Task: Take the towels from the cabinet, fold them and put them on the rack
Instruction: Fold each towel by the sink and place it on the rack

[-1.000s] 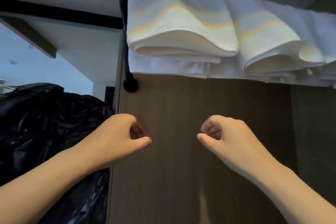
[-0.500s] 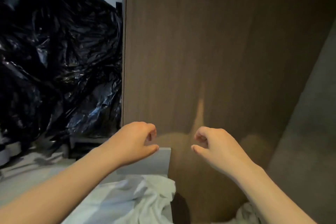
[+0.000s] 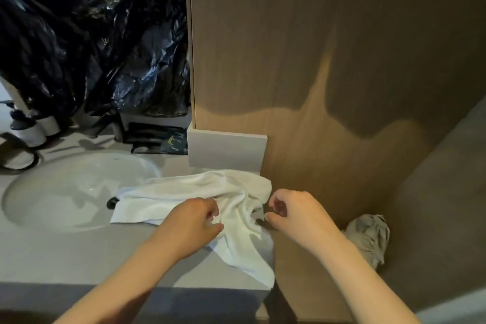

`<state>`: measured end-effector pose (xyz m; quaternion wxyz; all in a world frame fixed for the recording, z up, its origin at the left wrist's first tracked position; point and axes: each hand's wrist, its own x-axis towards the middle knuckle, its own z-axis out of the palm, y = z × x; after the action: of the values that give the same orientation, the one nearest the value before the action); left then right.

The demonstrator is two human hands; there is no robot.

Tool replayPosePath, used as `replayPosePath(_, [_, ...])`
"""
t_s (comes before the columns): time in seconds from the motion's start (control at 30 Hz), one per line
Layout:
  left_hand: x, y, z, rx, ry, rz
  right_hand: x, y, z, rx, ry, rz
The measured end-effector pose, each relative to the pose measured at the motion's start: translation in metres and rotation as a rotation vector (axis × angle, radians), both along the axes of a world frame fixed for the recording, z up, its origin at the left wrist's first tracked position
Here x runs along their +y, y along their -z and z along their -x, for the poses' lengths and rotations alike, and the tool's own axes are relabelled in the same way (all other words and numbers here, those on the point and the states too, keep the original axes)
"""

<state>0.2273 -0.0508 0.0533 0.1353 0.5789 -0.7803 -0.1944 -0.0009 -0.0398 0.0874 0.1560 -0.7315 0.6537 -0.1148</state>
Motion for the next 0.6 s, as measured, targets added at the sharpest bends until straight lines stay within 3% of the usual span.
replayPosePath(0.23, [0.0, 0.044, -0.037, 0.011, -0.035, -0.107, -0.008, 0.046, -0.037, -0.077, 0.047, -0.12])
replayPosePath(0.6, [-0.038, 0.069, -0.138, 0.111, -0.02, -0.183, -0.021, 0.098, -0.111, -0.277, 0.295, -0.27])
